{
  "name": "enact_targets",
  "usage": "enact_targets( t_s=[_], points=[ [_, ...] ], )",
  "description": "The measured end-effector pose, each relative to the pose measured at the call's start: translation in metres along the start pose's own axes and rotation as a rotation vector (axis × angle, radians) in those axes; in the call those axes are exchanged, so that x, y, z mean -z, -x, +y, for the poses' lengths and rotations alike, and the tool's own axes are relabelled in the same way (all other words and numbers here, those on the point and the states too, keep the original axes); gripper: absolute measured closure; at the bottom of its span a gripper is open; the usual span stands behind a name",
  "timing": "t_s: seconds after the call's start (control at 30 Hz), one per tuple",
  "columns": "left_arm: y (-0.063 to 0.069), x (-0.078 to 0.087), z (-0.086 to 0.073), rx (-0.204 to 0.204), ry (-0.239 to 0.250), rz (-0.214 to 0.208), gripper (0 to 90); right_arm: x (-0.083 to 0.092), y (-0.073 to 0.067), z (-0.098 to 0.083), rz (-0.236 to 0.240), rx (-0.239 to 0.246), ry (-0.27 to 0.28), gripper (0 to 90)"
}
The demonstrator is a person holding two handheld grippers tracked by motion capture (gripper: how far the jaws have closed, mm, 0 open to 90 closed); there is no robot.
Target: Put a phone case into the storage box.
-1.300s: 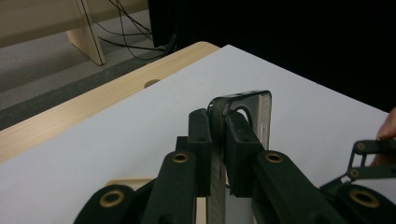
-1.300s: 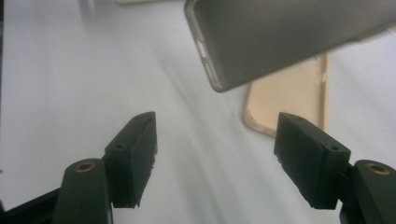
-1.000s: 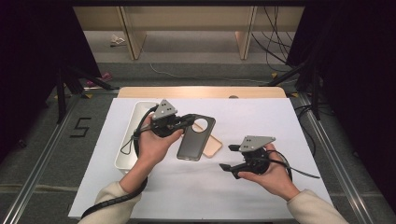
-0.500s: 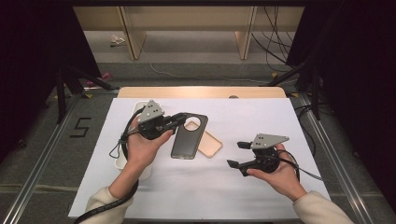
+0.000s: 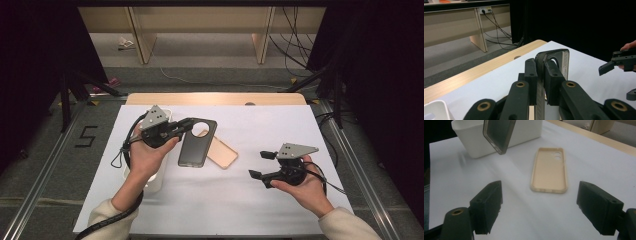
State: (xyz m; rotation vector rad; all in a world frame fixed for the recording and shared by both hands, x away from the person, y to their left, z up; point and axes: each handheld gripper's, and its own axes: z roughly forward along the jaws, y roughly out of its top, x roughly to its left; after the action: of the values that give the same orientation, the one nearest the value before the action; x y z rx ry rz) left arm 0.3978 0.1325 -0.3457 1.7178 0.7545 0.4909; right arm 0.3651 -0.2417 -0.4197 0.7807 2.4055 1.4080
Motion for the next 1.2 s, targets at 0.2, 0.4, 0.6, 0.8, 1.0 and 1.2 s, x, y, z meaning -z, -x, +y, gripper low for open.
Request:
enact_targets(
  t_s=[0.2,0.4,0.6,0.8,1.0,1.2],
  points=[
    [-0.005,0.007,0.006,-0.009,0.019,0.008,81.4,0.003,0.001,-0.001,-0.004,-0.01,0.009,21.0],
    [-0.01,0.016,0.013,0.002,0.05,0.017,81.4,0.004,0.002,-0.002,-0.002,-0.014,0.013,19.0],
    [-0.015,0.021,0.022,-0.003,0.077,0.017,81.3,0.002,0.002,-0.003,-0.003,-0.011,0.01,17.6],
    [-0.024,0.024,0.025,0.002,0.088,0.016,81.3,0.001,0.002,-0.004,0.002,-0.011,-0.004,16.7],
    [-0.036,0.026,0.034,-0.009,0.09,0.021,81.3,0.001,0.002,-0.004,0.001,-0.01,-0.004,16.5],
    [-0.047,0.026,0.041,-0.021,0.089,0.037,81.3,0.001,0.002,-0.004,0.001,-0.016,0.0,16.5]
  ],
)
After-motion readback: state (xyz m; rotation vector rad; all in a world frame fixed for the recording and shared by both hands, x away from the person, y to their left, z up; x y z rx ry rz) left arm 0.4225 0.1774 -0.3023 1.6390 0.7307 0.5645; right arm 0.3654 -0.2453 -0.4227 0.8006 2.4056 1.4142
